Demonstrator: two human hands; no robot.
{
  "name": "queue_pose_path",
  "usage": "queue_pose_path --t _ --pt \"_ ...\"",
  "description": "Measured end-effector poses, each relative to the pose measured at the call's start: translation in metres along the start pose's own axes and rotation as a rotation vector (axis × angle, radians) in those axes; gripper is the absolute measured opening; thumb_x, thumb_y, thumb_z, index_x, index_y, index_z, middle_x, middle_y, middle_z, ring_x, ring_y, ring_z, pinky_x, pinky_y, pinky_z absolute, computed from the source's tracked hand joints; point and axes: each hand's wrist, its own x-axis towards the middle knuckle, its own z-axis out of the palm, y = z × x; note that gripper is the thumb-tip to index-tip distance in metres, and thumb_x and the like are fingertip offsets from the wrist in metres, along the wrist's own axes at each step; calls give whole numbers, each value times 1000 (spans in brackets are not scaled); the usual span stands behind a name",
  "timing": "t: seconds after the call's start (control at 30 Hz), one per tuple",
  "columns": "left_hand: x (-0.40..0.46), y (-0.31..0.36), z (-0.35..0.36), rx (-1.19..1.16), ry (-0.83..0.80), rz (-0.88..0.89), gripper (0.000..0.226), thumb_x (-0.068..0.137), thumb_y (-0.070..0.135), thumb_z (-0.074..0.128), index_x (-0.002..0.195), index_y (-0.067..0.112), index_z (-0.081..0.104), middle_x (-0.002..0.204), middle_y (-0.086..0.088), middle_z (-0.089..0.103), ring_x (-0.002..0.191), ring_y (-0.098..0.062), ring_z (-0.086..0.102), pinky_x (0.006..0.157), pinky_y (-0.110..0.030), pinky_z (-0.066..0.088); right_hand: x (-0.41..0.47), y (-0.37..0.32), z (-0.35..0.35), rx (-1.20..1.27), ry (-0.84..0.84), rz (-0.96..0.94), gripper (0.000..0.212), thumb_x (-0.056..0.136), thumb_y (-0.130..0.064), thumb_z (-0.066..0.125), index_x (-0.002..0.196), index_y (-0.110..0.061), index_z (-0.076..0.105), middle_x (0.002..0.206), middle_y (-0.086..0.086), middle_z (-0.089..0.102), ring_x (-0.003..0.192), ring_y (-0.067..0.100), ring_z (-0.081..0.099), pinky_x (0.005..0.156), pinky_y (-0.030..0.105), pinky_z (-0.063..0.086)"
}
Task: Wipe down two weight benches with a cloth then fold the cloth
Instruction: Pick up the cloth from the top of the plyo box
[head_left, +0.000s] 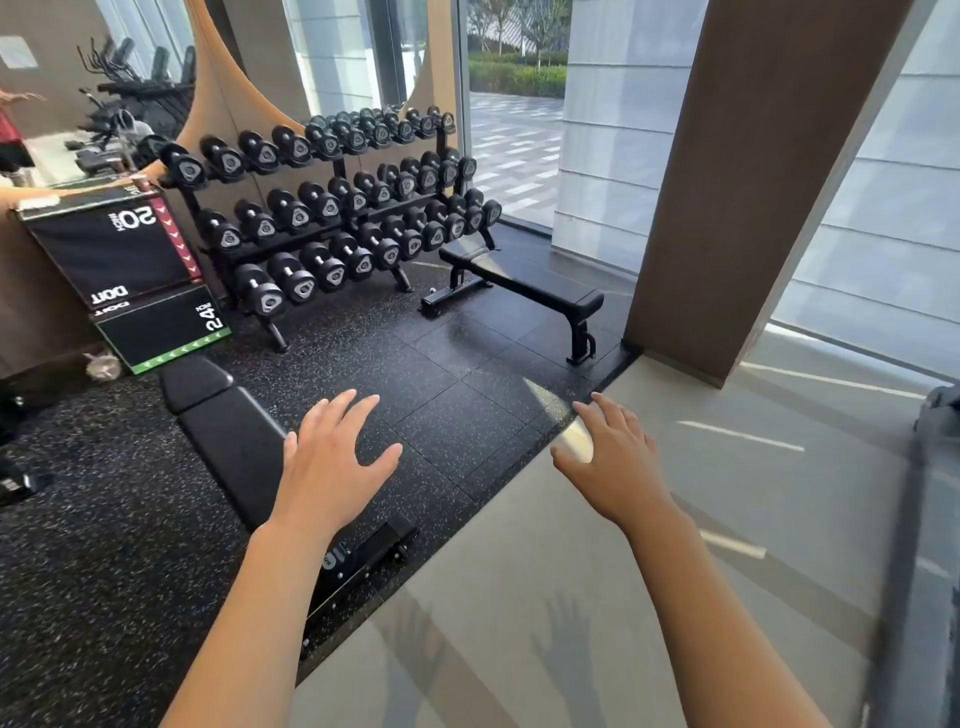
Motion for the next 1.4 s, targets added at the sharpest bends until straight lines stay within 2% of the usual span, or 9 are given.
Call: queue_pose_path --t 0.27,0.53,0.77,1.07,1.4 --pt "78 -48 13 -24 -27 19 72 96 62 57 160 36 39 171 6 28 160 -24 17 124 -66 23 68 -30 38 -24 -1 38 71 93 -62 53 156 -33 38 168 -3 26 156 25 20 123 53 25" --pt "169 -108 8 -43 -38 52 72 95 62 58 160 36 39 171 5 29 160 -24 19 123 -67 24 151 -95 70 -25 13 40 72 93 -62 51 158 -37 33 169 -5 24 156 24 19 124 51 25" --pt "232 -139 4 -52 -44 76 73 95 61 61 160 36 39 171 5 29 160 -24 18 123 -67 24 202 -128 89 -54 38 27 70 93 -62 52 156 -34 38 167 -5 27 154 23 21 123 50 25" --pt "288 -138 13 -58 -38 87 73 95 63 59 160 36 39 171 6 29 160 -24 17 123 -69 22 260 -131 89 -104 60 -7 69 94 -60 52 155 -31 41 166 -5 30 153 23 24 122 52 27" --pt "378 -88 57 -15 -20 50 74 95 65 57 160 36 38 170 7 30 160 -24 20 123 -68 23 367 -75 87 -106 12 -10 70 95 -62 50 157 -30 39 168 -3 26 155 23 21 123 52 25"
